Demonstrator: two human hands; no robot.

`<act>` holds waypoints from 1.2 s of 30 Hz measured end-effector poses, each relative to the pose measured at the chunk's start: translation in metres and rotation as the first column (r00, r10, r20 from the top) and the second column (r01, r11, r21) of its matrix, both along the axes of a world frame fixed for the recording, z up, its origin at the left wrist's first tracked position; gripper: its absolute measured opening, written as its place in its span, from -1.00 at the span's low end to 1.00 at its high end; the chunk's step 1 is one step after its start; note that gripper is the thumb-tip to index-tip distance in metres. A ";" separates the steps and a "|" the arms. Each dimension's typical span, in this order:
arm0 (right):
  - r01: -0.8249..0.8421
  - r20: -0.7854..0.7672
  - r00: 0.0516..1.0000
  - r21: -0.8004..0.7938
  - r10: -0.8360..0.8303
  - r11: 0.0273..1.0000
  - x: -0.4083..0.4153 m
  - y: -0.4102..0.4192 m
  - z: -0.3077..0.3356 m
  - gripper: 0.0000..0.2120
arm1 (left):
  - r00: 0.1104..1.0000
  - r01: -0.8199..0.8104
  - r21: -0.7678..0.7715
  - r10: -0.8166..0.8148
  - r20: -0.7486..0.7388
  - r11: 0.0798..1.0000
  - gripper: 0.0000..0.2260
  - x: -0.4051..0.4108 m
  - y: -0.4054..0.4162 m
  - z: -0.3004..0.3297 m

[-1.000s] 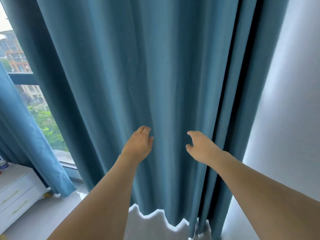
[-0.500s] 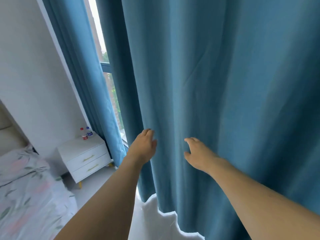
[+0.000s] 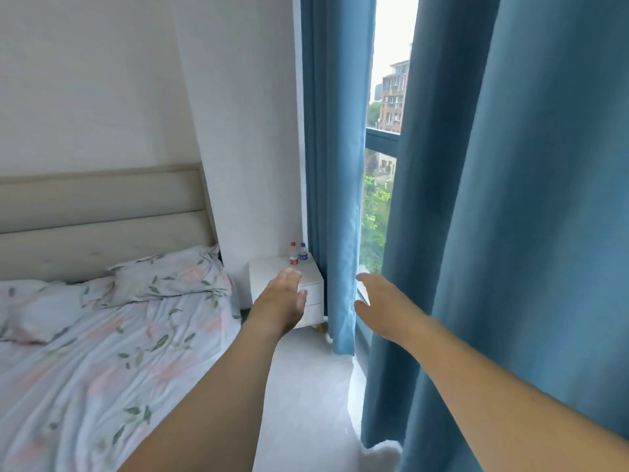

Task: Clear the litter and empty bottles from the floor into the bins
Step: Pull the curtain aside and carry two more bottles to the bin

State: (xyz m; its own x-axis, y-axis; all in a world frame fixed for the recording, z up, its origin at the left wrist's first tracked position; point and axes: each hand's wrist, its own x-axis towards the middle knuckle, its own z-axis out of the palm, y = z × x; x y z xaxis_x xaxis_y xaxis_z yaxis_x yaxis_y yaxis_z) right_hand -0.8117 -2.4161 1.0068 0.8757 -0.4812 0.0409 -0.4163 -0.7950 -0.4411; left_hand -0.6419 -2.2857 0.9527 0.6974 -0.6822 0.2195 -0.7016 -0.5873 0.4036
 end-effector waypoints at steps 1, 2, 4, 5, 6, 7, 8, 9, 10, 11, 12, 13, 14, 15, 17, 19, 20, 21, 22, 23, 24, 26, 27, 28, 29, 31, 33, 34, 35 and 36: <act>-0.012 0.002 1.000 -0.007 0.012 1.000 0.023 -0.007 0.002 -0.56 | 1.000 -0.010 0.004 0.010 -0.002 1.000 -0.58 0.022 -0.007 0.000; -0.018 0.004 1.000 -0.009 0.018 1.000 0.045 -0.015 0.004 -0.58 | 1.000 -0.017 0.008 0.017 -0.005 1.000 -0.58 0.043 -0.014 0.001; -0.030 0.012 0.999 -0.010 0.030 0.999 0.091 -0.034 0.008 -0.61 | 1.000 -0.027 0.015 0.027 -0.012 1.000 -0.58 0.087 -0.030 0.001; -0.037 0.014 0.999 -0.015 0.037 0.999 0.114 -0.044 0.011 -0.61 | 0.999 -0.030 0.018 0.030 -0.017 0.999 -0.57 0.108 -0.038 0.002; -0.041 0.017 0.999 -0.019 0.042 0.999 0.136 -0.053 0.014 -0.62 | 0.999 -0.031 0.024 0.031 -0.023 0.999 -0.58 0.127 -0.046 0.002; -0.045 0.021 0.999 -0.023 0.045 0.999 0.156 -0.063 0.017 -0.61 | 0.999 -0.033 0.033 0.034 -0.028 0.999 -0.58 0.146 -0.053 0.002; -0.049 0.026 0.998 -0.031 0.050 0.998 0.182 -0.074 0.019 -0.59 | 0.999 -0.033 0.041 0.034 -0.026 0.999 -0.58 0.169 -0.061 0.001; -0.050 0.032 0.998 -0.037 0.051 0.998 0.196 -0.081 0.022 -0.56 | 0.999 -0.029 0.038 0.030 -0.018 0.999 -0.58 0.181 -0.066 0.002; -0.051 0.037 0.998 -0.040 0.052 0.998 0.212 -0.088 0.024 -0.53 | 0.999 -0.030 0.035 0.030 -0.011 0.999 -0.58 0.197 -0.071 0.004; -0.054 0.044 0.997 -0.036 0.056 0.998 0.233 -0.096 0.024 -0.51 | 0.999 -0.034 0.032 0.034 -0.006 0.999 -0.58 0.216 -0.076 0.005; -0.059 0.044 0.997 -0.031 0.061 0.998 0.251 -0.102 0.024 -0.51 | 0.999 -0.042 0.030 0.042 -0.004 0.999 -0.58 0.233 -0.081 0.007; -0.069 0.040 0.997 -0.024 0.070 0.997 0.268 -0.108 0.024 -0.51 | 0.999 -0.053 0.026 0.053 -0.001 0.998 -0.58 0.249 -0.084 0.009; -0.079 0.030 0.996 -0.017 0.079 0.997 0.284 -0.114 0.022 -0.52 | 0.998 -0.064 0.029 0.064 0.000 0.998 -0.58 0.264 -0.087 0.010; -0.087 0.019 0.996 -0.013 0.087 0.996 0.299 -0.119 0.020 -0.52 | 0.997 -0.072 0.031 0.073 -0.002 0.997 -0.58 0.277 -0.090 0.010; -0.101 0.003 0.995 -0.017 0.101 0.995 0.328 -0.132 0.014 -0.54 | 0.996 -0.087 0.041 0.087 0.014 0.995 -0.59 0.304 -0.097 0.010; -0.112 -0.001 0.994 -0.008 0.112 0.994 0.356 -0.145 0.008 -0.53 | 0.994 -0.104 0.039 0.103 0.020 0.994 -0.59 0.332 -0.107 0.008; -0.119 -0.003 0.993 0.000 0.119 0.993 0.370 -0.152 0.004 -0.53 | 0.993 -0.114 0.035 0.113 0.017 0.993 -0.59 0.346 -0.113 0.007; -0.127 -0.006 0.992 0.008 0.127 0.992 0.384 -0.160 0.000 -0.54 | 0.992 -0.125 0.034 0.124 0.015 0.992 -0.58 0.360 -0.119 0.004; -0.135 -0.008 0.991 0.017 0.135 0.991 0.398 -0.168 -0.003 -0.56 | 0.991 -0.136 0.037 0.136 0.011 0.990 -0.58 0.374 -0.125 0.002; -0.143 -0.007 0.990 0.028 0.143 0.989 0.412 -0.177 -0.006 -0.58 | 0.989 -0.147 0.040 0.146 0.010 0.988 -0.58 0.388 -0.133 0.000; -0.150 -0.004 0.989 0.039 0.150 0.988 0.427 -0.186 -0.008 -0.59 | 0.988 -0.153 0.045 0.153 0.009 0.987 -0.58 0.403 -0.142 -0.001; -0.145 -0.001 0.989 0.067 0.145 0.987 0.460 -0.208 -0.012 -0.59 | 0.987 -0.162 0.053 0.161 0.021 0.985 -0.58 0.434 -0.162 -0.003; -0.136 0.002 0.991 0.085 0.136 0.987 0.479 -0.221 -0.014 -0.61 | 0.986 -0.167 0.051 0.166 0.027 0.985 -0.58 0.450 -0.174 -0.003; -0.127 0.009 0.992 0.102 0.127 0.987 0.498 -0.233 -0.014 -0.63 | 0.984 -0.176 0.048 0.175 0.029 0.983 -0.58 0.465 -0.186 -0.002; -0.121 0.017 0.993 0.114 0.120 0.986 0.518 -0.247 -0.015 -0.64 | 0.983 -0.184 0.050 0.183 0.029 0.982 -0.58 0.481 -0.198 0.000; -0.124 0.030 0.992 0.147 0.121 0.981 0.556 -0.275 -0.014 -0.64 | 0.981 -0.193 0.077 0.191 0.035 0.978 -0.58 0.511 -0.221 0.007; -0.136 0.038 0.991 0.183 0.131 0.974 0.591 -0.301 -0.015 -0.61 | 0.978 -0.206 0.092 0.202 0.047 0.974 -0.59 0.540 -0.241 0.013; -0.139 0.045 0.990 0.199 0.133 0.970 0.608 -0.314 -0.017 -0.59 | 0.976 -0.218 0.084 0.214 0.049 0.972 -0.59 0.555 -0.250 0.015; -0.141 0.050 0.990 0.211 0.133 0.967 0.624 -0.326 -0.020 -0.55 | 0.973 -0.230 0.075 0.227 0.048 0.970 -0.59 0.570 -0.259 0.015; -0.143 0.047 0.990 0.218 0.136 0.965 0.638 -0.336 -0.023 -0.52 | 0.970 -0.242 0.073 0.239 0.043 0.968 -0.60 0.585 -0.266 0.013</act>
State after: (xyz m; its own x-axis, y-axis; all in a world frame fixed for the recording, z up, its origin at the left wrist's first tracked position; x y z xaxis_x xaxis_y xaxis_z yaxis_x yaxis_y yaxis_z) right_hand -0.1737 -2.7519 0.9838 0.9346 -0.3548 -0.0245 -0.2918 -0.7257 -0.6230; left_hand -0.0573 -2.5516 0.9660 0.8362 -0.5112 0.1987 -0.5483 -0.7689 0.3289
